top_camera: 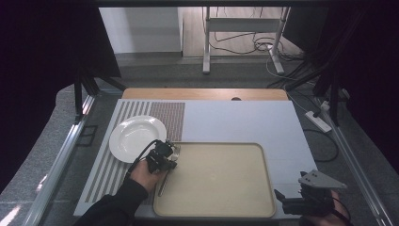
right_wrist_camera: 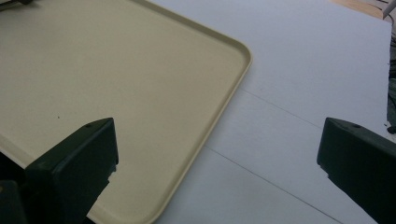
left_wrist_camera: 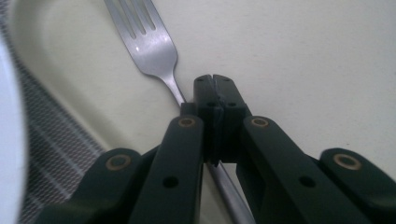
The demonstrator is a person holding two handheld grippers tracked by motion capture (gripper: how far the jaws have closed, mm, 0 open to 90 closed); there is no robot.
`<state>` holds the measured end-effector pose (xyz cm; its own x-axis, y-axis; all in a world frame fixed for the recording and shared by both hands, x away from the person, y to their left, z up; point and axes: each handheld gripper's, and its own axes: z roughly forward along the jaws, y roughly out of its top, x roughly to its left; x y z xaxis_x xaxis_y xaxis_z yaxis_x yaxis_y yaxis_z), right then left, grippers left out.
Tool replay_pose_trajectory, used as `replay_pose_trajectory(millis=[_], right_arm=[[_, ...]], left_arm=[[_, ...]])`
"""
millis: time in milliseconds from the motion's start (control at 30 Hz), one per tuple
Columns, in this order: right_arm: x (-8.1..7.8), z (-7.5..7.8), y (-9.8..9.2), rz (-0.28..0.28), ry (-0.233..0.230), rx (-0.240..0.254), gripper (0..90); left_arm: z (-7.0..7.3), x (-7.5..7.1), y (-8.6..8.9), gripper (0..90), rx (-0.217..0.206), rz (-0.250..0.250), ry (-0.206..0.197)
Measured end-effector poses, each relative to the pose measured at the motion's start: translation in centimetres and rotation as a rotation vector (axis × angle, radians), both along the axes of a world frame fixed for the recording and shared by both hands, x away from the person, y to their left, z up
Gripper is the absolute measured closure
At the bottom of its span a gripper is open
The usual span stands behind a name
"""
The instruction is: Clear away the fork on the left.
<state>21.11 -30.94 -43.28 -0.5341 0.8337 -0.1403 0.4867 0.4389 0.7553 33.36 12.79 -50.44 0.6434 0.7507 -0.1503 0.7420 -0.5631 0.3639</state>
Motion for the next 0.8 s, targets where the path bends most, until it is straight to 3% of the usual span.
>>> replay_pose_trajectory(millis=[333, 433, 533, 633, 700, 800], right_arm=[[0.0, 0.0, 0.0, 0.001, 0.002, -0.004, 0.0], [0.0, 0.0, 0.0, 0.002, 0.002, -0.004, 0.0], [0.0, 0.0, 0.0, 0.001, 0.002, -0.003, 0.0], [0.0, 0.0, 0.0, 0.002, 0.001, -0.001, 0.0], [0.0, 0.0, 0.0, 0.002, 0.0, 0.0, 0.0], [0.0, 0.0, 0.0, 0.002, 0.0, 0.0, 0.0]], left_arm=[[-0.1, 0.6, 1.5, 88.4, 0.008, 0.06, 0.002], [-0.1, 0.6, 1.5, 88.4, -0.013, 0.054, 0.005], [0.4, 0.4, 1.4, 88.1, -0.018, 0.036, -0.035], [0.9, 0.1, 1.2, 79.3, -0.035, 0.02, -0.075], [1.2, 0.0, 1.1, 77.5, -0.053, 0.011, -0.085], [1.6, -0.3, 1.0, 67.6, -0.086, -0.006, -0.095]])
